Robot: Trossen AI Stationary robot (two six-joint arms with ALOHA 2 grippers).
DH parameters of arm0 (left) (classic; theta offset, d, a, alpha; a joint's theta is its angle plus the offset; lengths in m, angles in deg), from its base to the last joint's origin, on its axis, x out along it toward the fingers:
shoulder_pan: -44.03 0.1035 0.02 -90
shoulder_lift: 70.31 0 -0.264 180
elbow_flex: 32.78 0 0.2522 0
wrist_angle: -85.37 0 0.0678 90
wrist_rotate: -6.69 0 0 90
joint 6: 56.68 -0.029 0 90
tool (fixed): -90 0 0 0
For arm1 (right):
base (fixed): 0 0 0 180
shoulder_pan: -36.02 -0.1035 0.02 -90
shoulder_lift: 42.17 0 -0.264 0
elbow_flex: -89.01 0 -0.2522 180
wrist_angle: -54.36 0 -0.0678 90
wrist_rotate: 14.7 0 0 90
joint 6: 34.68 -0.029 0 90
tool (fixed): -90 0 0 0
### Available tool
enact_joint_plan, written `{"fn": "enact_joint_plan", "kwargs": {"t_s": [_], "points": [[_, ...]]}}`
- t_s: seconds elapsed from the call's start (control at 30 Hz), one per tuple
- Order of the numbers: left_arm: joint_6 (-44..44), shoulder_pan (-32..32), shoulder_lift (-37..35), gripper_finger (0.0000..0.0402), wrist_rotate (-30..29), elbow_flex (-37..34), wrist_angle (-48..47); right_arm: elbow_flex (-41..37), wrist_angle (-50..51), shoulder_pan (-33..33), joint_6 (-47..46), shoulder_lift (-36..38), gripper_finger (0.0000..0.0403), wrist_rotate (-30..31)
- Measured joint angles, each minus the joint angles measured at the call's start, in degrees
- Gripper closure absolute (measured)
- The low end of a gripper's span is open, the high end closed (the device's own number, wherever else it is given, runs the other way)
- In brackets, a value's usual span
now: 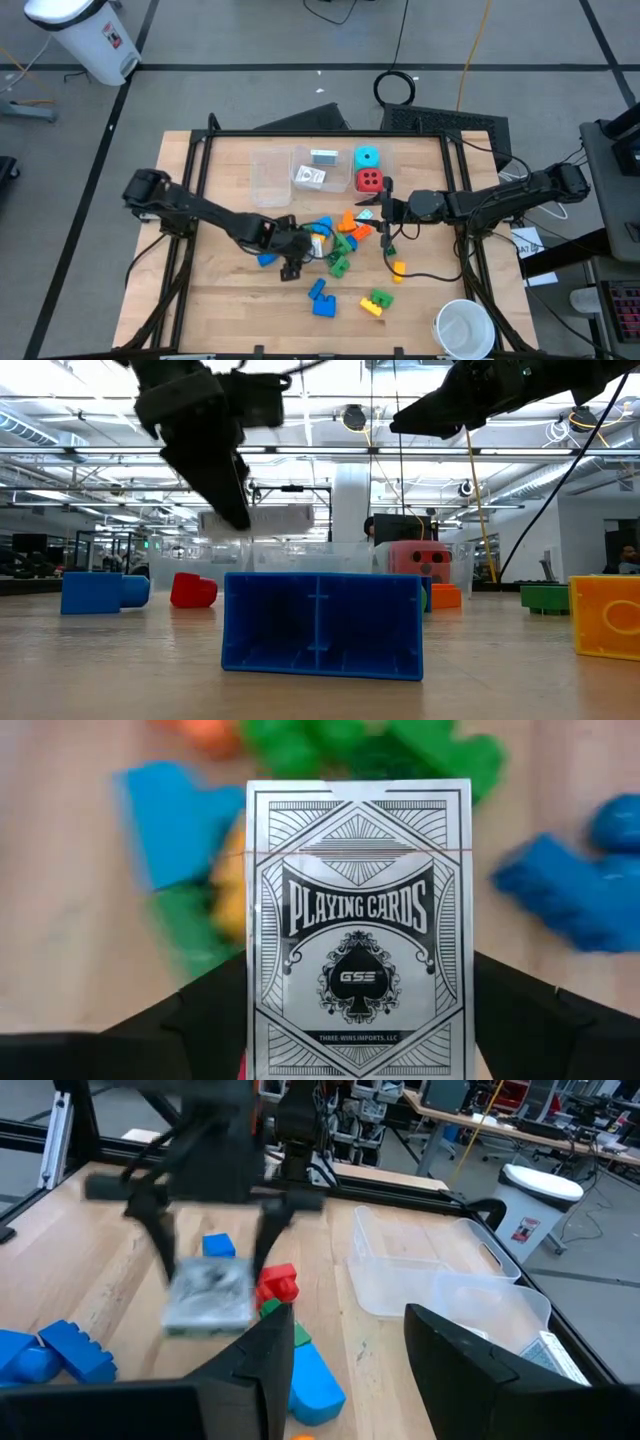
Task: Pick & Place Toys
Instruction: Put the black deck of cards into the middle transparent bin
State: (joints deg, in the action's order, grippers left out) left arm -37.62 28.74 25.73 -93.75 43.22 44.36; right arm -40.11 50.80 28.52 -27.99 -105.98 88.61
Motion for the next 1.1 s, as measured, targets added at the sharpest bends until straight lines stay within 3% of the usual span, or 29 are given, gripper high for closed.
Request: {"fn": "enact_joint_plan", "kwargs": {"t_s": [0.3, 0.47, 0.73, 0.87, 1.1], "points": [[-6.57, 0.07, -6.51, 0.0097, -18.30, 0.00, 0.96, 0.00, -3.22, 1.21, -10.30, -3.62, 0.0239, 0.00], [-13.03, 0.78, -6.75, 0.0097, -26.31, 0.00, 3.24, 0.00, -8.70, 5.43, -16.35, -9.00, 0.0196, -3.71], [-21.05, 3.70, -6.75, 0.0097, -27.19, 0.02, 7.10, 1.18, -23.92, 14.06, -26.57, -18.91, 0.0110, -19.60], [-23.15, 5.67, -6.75, 0.0097, -27.21, 0.02, 7.39, 5.33, -24.44, 15.43, -27.25, -23.45, 0.0109, -23.81], [-24.87, 8.03, -6.81, 0.0097, -25.78, 0.04, 7.58, 12.31, -22.02, 17.14, -27.02, -28.98, 0.0148, -24.05]]}}
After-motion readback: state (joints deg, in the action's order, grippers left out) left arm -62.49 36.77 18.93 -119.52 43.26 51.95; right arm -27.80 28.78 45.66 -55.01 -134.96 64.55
